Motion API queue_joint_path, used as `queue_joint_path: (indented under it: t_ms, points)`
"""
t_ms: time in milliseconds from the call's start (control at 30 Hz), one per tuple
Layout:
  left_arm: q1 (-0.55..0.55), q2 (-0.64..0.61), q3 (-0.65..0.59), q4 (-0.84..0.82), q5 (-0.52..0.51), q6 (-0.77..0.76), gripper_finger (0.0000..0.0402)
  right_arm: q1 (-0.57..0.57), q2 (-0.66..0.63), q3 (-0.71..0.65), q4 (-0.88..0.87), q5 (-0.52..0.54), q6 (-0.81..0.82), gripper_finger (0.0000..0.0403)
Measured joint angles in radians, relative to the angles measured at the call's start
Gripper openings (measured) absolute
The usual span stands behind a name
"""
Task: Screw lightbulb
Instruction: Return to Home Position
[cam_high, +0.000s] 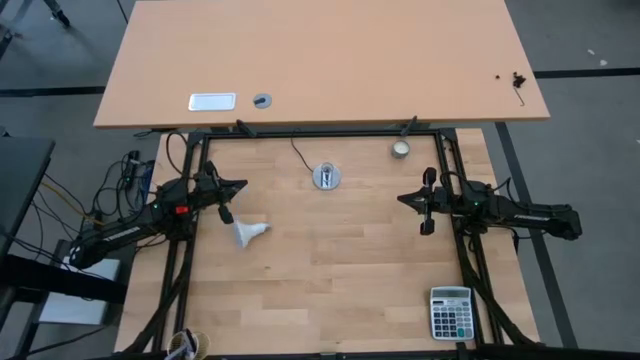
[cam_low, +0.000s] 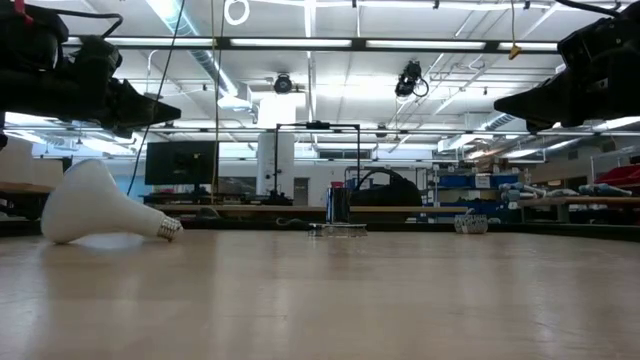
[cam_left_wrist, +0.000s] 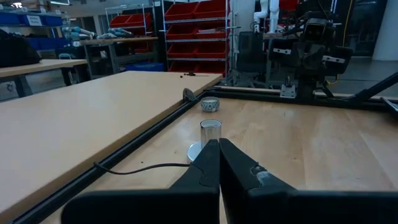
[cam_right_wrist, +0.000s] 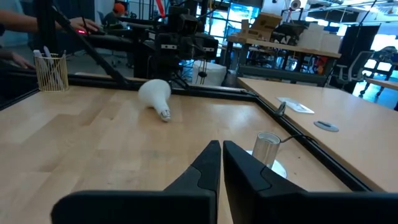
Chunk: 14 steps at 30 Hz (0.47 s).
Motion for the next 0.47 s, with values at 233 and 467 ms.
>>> queue_joint_path:
  t_ms: [233, 467]
  points:
    - [0.0, 0.0, 0.0, 0.0, 0.0, 0.0, 0.0001, 0.0, 0.0, 0.0, 0.0, 0.0, 0.0, 0.0025]
    - [0.0, 0.0, 0.0, 0.0, 0.0, 0.0, 0.0001, 0.0, 0.0, 0.0, 0.0, 0.0, 0.0, 0.0028]
